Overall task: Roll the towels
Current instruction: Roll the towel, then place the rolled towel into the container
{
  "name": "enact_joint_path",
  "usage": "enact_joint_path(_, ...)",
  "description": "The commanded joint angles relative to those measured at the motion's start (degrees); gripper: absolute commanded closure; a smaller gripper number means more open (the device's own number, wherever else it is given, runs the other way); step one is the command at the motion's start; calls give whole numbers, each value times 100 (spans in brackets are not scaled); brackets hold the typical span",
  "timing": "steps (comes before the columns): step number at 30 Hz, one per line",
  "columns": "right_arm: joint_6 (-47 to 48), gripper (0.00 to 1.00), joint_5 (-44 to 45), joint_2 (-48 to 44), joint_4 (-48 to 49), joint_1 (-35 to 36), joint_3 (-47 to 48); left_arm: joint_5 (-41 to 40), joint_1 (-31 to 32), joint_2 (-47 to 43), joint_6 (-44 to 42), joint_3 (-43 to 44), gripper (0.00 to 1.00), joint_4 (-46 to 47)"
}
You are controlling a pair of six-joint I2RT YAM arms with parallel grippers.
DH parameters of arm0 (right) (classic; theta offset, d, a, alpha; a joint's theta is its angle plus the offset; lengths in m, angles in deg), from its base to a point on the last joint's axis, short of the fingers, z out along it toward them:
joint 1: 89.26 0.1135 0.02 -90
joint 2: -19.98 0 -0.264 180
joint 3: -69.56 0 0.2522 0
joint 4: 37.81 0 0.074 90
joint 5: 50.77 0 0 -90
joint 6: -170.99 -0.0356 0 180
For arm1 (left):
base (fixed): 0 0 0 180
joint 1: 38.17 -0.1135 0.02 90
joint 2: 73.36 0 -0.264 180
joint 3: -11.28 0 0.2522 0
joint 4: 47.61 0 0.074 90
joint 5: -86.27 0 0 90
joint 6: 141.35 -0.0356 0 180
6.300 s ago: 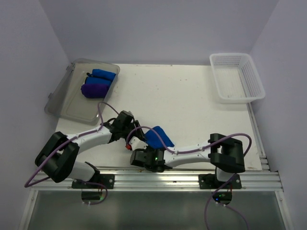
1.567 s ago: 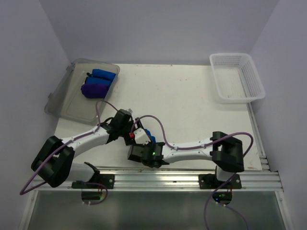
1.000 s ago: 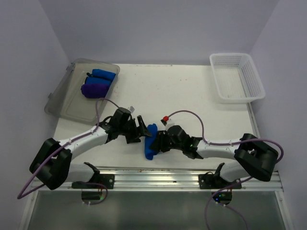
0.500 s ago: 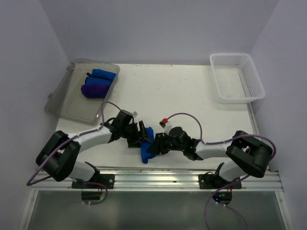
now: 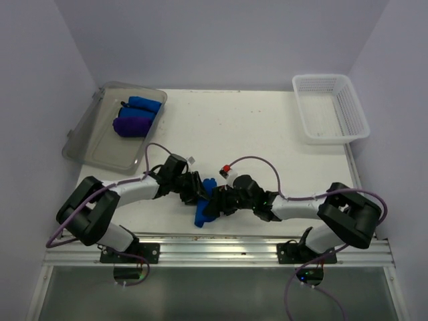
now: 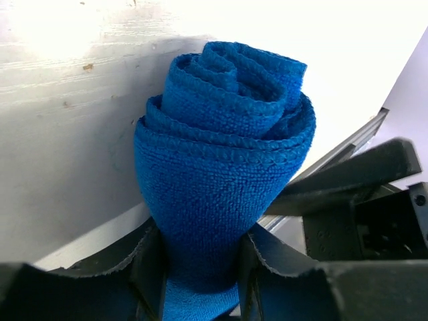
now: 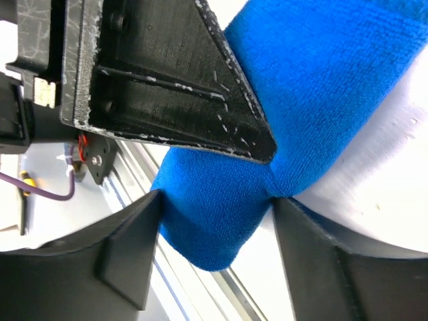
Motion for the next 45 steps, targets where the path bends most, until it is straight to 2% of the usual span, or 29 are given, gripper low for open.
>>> enact_joint_path(1, 533, 24, 462, -589, -1118, 11, 349, -415, 65, -368, 33, 227, 64, -298)
enact_joint_path(3, 803, 21, 656, -819, -2163, 11, 691, -706, 13, -518, -37, 429, 68, -659)
enact_joint_path(5, 1016, 19, 859, -1231, -3040, 2, 1052, -899, -40, -720, -72, 614, 69, -1019)
enact_joint_path(11, 1341, 12, 1904, -2821, -4422, -7, 1299, -1058, -663, -1353, -370, 1122, 70, -1677)
enact_joint_path(13, 1386, 12, 2308, -3025, -4697, -16, 1377, -1119, -1058, -1511, -529, 1439, 71, -1977)
enact_joint_path(16, 1351, 12, 2564, -3289, -5005, -16, 1361, -1514, -1594, -1573, -845, 2291, 71, -2924)
enact_joint_path(20, 1289, 12, 2556, -3430, -5006, -16, 1220, -1806, -2455, -1582, -1091, 3302, 70, -3445)
enact_joint_path(22, 1245, 12, 2529, -3430, -4927, -16, 1176, -1674, -3175, -1573, -1109, 3470, 70, -3446)
enact_joint_path(23, 1245, 12, 2494, -3421, -4883, -16, 1176, -1604, -3369, -1565, -1083, 3549, 69, -3394)
enact_joint_path(24, 1245, 12, 2485, -3413, -4856, -16, 1176, -1568, -3893, -1530, -1074, 3550, 68, -3280)
enact_joint_path(29, 1271, 12, 2336, -3211, -4663, -16, 1202, -1515, -4855, -1126, -584, 3480, 69, -2533)
enact_joint_path(37, 1254, 12, 2160, -2877, -4452, -16, 1167, -1805, -5173, -405, 243, 2707, 69, -611)
enact_joint_path(40, 1236, 12, 2037, -2657, -4355, -16, 1184, -2007, -5173, -290, 568, 2154, 68, 206)
enact_joint_path(43, 1219, 12, 1941, -2455, -4250, -16, 1219, -2314, -5182, -465, 1008, 1128, 68, 1234)
enact_joint_path(45, 1210, 12, 1923, -2324, -4232, -16, 1246, -2552, -5164, -579, 1219, 801, 67, 1571)
